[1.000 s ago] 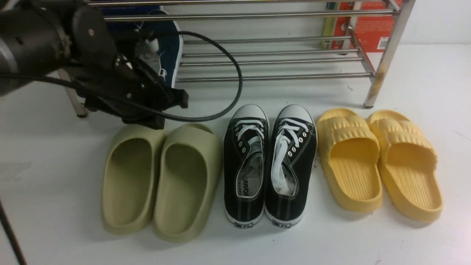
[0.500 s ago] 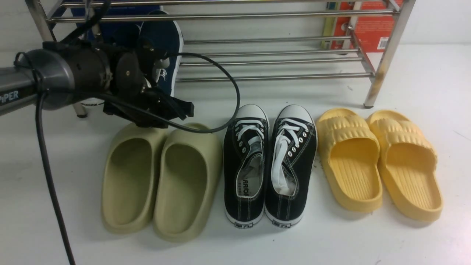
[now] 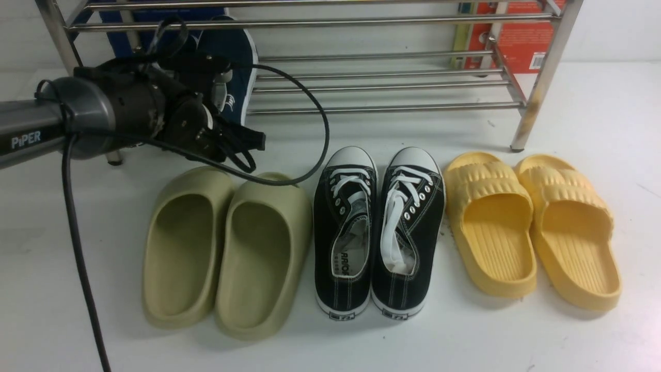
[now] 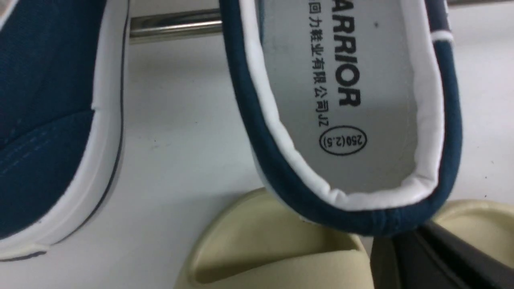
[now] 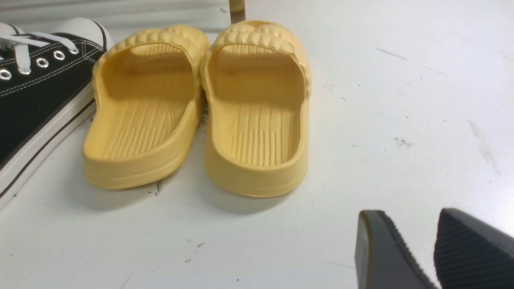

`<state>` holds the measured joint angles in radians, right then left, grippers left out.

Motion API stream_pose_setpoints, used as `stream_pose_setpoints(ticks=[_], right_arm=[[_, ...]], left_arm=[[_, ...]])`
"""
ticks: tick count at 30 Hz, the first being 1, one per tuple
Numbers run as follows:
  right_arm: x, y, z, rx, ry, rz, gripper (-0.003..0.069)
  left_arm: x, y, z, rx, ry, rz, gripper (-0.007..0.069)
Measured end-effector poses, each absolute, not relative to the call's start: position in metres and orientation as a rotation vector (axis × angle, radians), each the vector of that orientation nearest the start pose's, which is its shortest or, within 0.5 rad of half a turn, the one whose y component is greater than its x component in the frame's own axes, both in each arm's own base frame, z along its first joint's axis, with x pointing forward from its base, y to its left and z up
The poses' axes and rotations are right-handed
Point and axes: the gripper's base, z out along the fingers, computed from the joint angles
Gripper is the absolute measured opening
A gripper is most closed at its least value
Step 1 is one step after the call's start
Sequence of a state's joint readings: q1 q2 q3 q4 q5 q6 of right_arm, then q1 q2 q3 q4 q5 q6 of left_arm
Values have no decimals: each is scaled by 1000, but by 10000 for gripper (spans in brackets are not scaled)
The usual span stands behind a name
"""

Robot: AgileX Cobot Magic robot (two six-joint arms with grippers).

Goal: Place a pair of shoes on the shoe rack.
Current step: Use the left arm to put a shoe into the shoe rack

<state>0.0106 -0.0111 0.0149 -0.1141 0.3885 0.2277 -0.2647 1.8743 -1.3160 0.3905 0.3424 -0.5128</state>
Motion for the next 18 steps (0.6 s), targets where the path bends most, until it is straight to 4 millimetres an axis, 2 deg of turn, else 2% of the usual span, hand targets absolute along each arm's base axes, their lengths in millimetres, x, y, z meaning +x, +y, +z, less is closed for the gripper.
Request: stream_pose_setpoints(ticks=[7, 18], right_arm=[[52, -3, 174, 134, 1869, 51, 239], [52, -3, 174, 135, 1869, 52, 239]], left_arm=[[412, -102, 230, 137, 2259, -69, -13], [416, -104, 237, 155, 2220, -74, -13]])
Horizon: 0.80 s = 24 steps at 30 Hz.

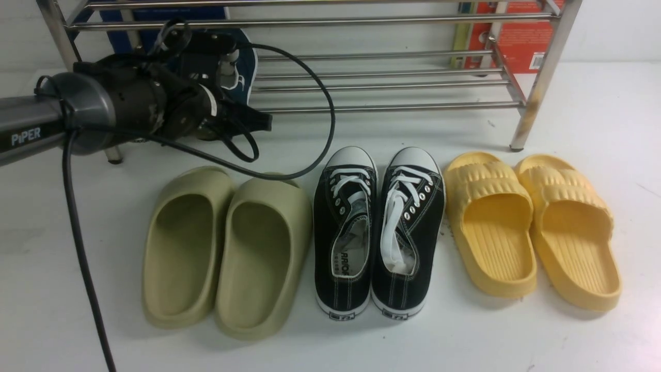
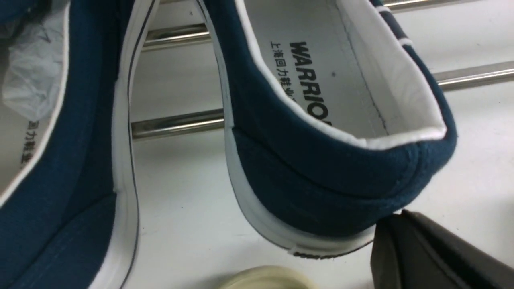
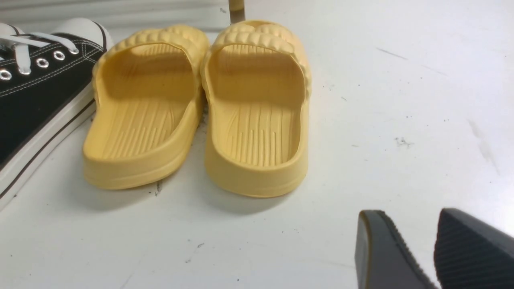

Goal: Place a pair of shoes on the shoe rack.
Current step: Use the left arm to put a shoe into the shoe rack

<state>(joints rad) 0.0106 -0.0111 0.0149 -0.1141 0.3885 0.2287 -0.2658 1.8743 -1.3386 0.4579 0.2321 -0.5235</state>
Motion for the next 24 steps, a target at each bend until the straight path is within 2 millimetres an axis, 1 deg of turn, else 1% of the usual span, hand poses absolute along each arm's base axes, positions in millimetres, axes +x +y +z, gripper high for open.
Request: stream_pose_setpoints(ticks=[10, 13, 16, 19, 24], right_arm=[[52, -3, 174, 136, 1869, 52, 239], [52, -3, 174, 136, 1869, 52, 239], [52, -3, 174, 136, 1869, 52, 239], [52, -3, 174, 136, 1869, 52, 239], [52, -3, 174, 136, 1869, 52, 239]], left_arm=[[418, -105, 240, 168, 2180, -94, -13], [420, -101, 241, 160, 2162, -102, -13], [422, -93, 241, 107, 2165, -109, -13], [422, -89, 240, 45, 2178, -125, -13], [421, -92, 240, 22, 2179, -146, -13]])
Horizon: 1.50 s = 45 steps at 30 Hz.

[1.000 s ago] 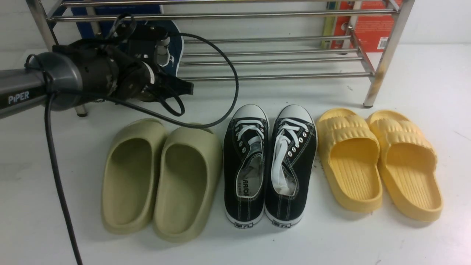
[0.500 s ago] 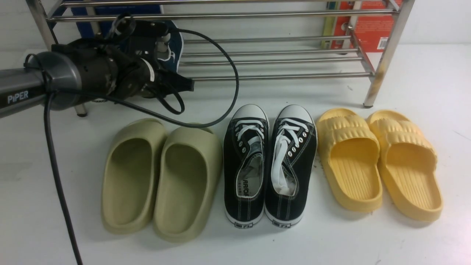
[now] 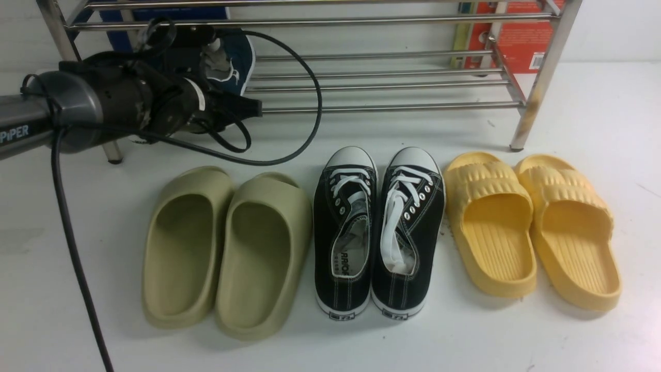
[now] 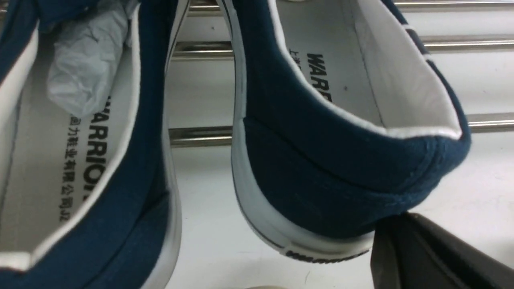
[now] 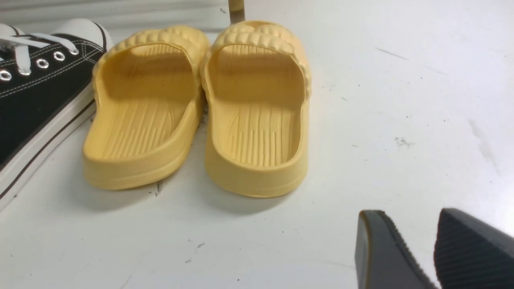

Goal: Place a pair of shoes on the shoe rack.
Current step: Use the left arm to put a shoe into the shoe rack

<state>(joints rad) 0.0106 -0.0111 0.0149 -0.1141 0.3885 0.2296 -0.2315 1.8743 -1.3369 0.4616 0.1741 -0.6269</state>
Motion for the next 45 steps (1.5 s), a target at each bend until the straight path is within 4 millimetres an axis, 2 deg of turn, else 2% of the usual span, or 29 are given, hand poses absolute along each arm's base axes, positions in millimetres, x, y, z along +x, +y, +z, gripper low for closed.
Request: stream_pose_setpoints(ticks=[33, 38, 39, 40, 42, 44, 45], right_arm=[[52, -3, 174, 134, 1869, 51, 239], [52, -3, 174, 134, 1869, 51, 239], [52, -3, 174, 134, 1869, 51, 239], [52, -3, 174, 134, 1869, 51, 239], [52, -3, 174, 134, 1869, 51, 239], [52, -3, 174, 134, 1869, 51, 239], [52, -3, 174, 134, 1869, 51, 239]], left_arm=[[414, -88, 245, -73, 2238, -126, -10], [391, -92, 267, -160, 2314, -121, -6], [379, -95, 277, -162, 2329, -119, -6], [376, -97, 277, -157, 2334, -120, -6], [341, -105, 293, -117, 2342, -141, -6], [312, -108, 298, -90, 2342, -172, -6], [309, -108, 299, -88, 2342, -174, -6]])
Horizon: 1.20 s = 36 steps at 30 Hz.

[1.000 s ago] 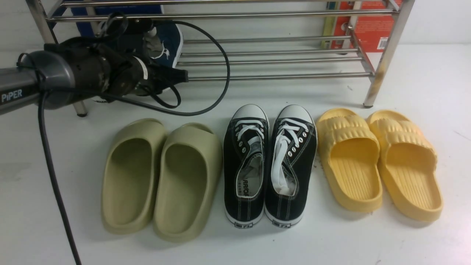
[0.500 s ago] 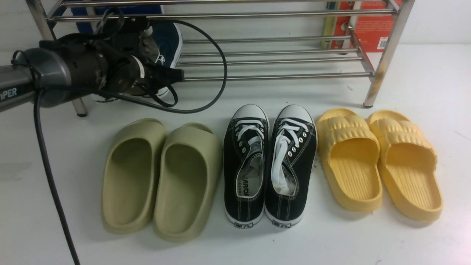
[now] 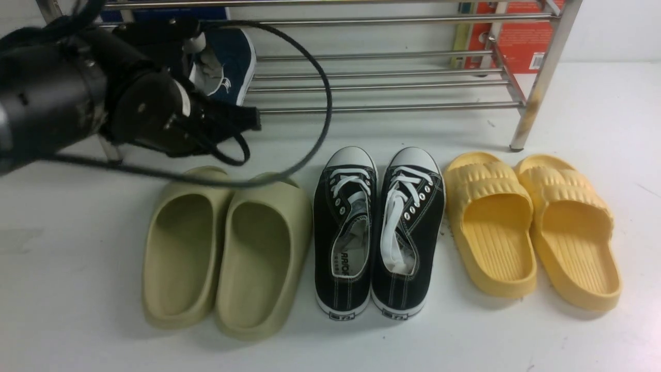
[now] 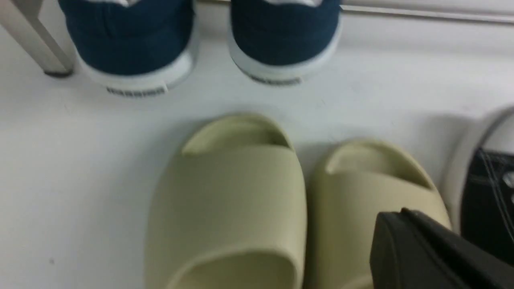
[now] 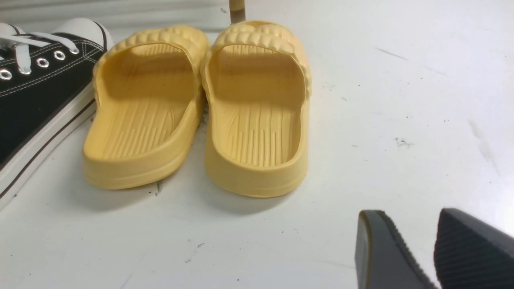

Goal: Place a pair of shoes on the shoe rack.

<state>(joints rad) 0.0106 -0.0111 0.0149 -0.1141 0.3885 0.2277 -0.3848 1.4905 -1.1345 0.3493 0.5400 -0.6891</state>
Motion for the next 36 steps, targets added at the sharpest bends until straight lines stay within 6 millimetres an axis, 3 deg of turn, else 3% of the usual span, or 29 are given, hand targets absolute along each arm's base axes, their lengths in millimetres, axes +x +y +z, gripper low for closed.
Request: stream_pose_setpoints(ticks=[3, 4, 6, 8, 14, 17, 22, 36], right_arm=[[52, -3, 174, 134, 1869, 51, 239], [52, -3, 174, 134, 1869, 51, 239], [52, -3, 174, 134, 1869, 51, 239], [52, -3, 174, 134, 1869, 51, 239], [52, -3, 174, 134, 1869, 51, 239], [52, -3, 174, 135, 1869, 52, 239], [52, -3, 174, 135, 1869, 52, 239], [52, -3, 174, 136, 1869, 52, 239]], left_arm=[[253, -102, 307, -76, 2320, -244, -6], [246, -100, 309, -73, 2311, -253, -6], [202, -87, 315, -51, 2246, -313, -3], [171, -76, 315, -37, 2188, -364, -3], [107, -45, 297, -51, 2010, -500, -13], [91, -37, 280, -49, 1977, -518, -13], [84, -33, 255, -52, 2028, -498, -13], [82, -27, 244, -42, 2114, -385, -13]])
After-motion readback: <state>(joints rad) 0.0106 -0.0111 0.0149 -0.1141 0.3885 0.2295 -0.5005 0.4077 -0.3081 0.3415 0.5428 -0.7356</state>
